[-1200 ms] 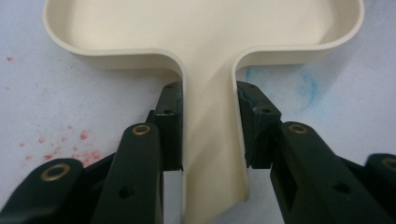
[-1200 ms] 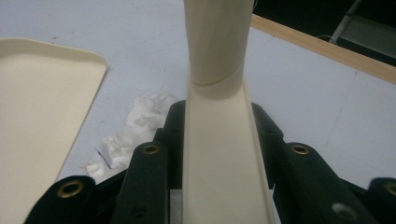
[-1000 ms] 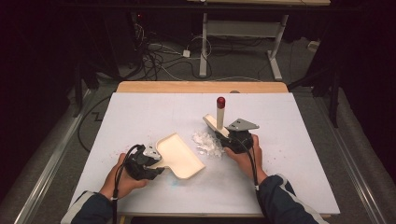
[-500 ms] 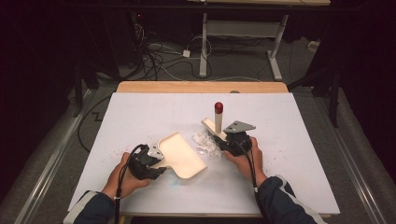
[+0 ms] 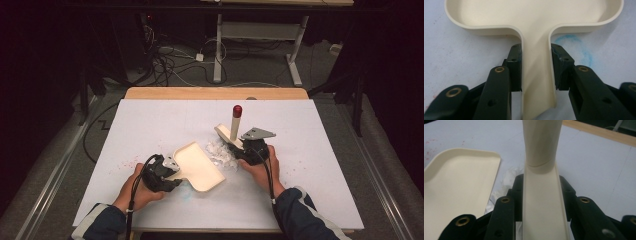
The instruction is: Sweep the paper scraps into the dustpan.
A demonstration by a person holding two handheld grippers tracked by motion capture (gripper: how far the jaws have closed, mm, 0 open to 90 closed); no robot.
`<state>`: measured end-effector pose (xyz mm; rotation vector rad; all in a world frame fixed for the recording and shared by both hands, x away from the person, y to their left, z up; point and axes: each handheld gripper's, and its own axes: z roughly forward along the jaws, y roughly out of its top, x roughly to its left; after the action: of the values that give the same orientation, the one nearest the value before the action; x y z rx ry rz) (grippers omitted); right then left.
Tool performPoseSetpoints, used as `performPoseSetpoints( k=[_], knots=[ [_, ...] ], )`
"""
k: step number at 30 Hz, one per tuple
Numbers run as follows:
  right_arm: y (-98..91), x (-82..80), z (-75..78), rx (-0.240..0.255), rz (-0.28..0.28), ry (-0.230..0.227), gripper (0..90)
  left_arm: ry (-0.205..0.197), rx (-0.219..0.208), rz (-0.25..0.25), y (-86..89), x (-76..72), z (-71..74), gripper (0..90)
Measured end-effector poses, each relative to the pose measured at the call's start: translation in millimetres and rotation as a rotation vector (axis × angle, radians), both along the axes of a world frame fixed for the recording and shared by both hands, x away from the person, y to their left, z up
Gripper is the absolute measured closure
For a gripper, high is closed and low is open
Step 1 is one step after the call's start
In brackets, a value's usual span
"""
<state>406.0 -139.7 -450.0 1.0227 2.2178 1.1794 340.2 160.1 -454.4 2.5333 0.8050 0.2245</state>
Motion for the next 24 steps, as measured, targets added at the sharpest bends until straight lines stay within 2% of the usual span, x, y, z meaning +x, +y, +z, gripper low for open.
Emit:
performPoseSetpoints(
  k=[2,8,16,18,24],
  knots=[
    [3.1,-1.7,-1.5,0.024,0.01,-0.003,67.3,0.001,-0.003,0.0,-1.6,0.4,0.0,63.8],
    [12.5,-9.2,-6.0,0.049,0.038,-0.017,67.2,0.004,-0.007,0.002,-9.5,1.4,-1.8,63.8],
    [26.1,-21.7,-5.5,0.058,0.088,-0.012,67.2,0.011,-0.016,-0.001,-22.0,1.6,-0.7,63.7],
    [31.8,-25.9,-5.7,0.037,0.098,-0.021,67.1,0.013,-0.019,0.003,-25.1,1.6,-0.5,63.8],
    [42.1,-35.7,-3.6,0.045,0.139,-0.021,67.2,0.019,-0.032,0.017,-26.1,1.7,0.3,63.7]
  ],
)
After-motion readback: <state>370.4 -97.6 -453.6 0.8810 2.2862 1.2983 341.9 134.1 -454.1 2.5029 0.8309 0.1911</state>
